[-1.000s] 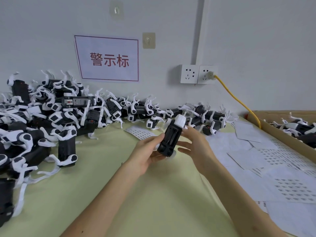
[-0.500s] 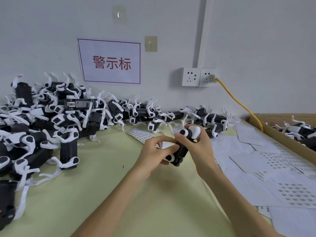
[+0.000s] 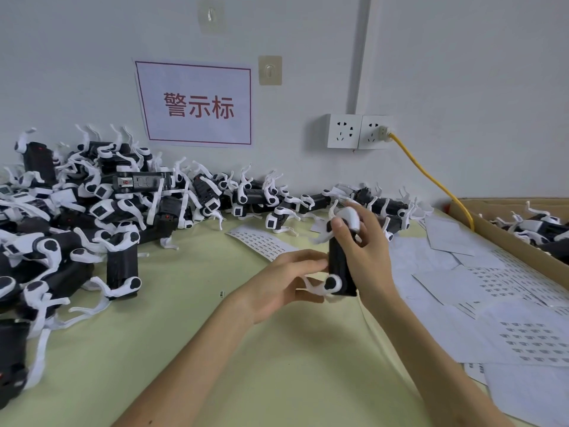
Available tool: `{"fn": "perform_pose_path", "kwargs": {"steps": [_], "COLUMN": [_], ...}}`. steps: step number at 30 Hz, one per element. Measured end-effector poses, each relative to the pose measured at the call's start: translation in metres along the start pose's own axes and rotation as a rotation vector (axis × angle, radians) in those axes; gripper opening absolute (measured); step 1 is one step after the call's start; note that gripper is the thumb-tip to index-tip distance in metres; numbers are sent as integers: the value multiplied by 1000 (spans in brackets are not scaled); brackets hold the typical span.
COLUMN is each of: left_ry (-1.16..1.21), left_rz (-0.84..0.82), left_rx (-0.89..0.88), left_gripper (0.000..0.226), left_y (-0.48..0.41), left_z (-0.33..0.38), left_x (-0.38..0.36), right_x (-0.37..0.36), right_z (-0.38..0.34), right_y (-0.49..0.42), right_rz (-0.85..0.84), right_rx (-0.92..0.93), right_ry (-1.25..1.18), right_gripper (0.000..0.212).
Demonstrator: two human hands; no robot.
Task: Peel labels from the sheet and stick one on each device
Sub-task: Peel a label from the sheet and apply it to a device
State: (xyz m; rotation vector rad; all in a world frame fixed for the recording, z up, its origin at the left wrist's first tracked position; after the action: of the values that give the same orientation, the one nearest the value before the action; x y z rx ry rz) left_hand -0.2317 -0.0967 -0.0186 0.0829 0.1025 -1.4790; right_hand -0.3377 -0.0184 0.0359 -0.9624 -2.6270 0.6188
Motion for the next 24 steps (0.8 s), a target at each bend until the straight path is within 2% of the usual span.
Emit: {"fn": "perform_pose_path", "kwargs": {"steps": [2, 5, 7, 10, 15, 20, 24], "left_ry": [-4, -34, -15, 49, 131, 331, 416], "left_rz": [-1, 100, 117, 58, 34, 229, 359], "left_rx": [-1, -3, -3, -1, -8, -106, -202], "left_gripper": [52, 47, 46, 43, 30, 40, 25], "left_y": [-1, 1, 2, 2, 1, 3, 12], "left_z": [-1, -1, -1, -2, -3, -1, 4], "left_x": [-3, 4, 7, 4, 0, 23, 46], "right_x": [-4, -14, -23, -32, -42, -57, -64], "right_z": [-2, 1, 7, 14, 20, 9, 11], "right_y": [0, -1, -2, -1, 1, 7, 11], "right_rz": [-28, -107, -175, -257, -379, -465, -518], "right_rx": [24, 24, -18, -67, -107, -32, -45], "right_ry": [23, 10, -18, -32, -33, 75, 120], "right_gripper": [34, 26, 33, 47, 48, 46, 43]}}
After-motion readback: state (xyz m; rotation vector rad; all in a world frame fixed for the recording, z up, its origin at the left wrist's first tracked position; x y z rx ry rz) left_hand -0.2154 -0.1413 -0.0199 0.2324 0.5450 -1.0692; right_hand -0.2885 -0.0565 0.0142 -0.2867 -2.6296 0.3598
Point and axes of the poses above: each hand's wrist, its own y-axis away from the middle knuckle, its own x-axis out of the back of the hand, z = x × y, the point moved 10 cm from there along -y, towards the middle knuckle, and after that the axes turned 14 degrees about -z, right-handed, at the moved point
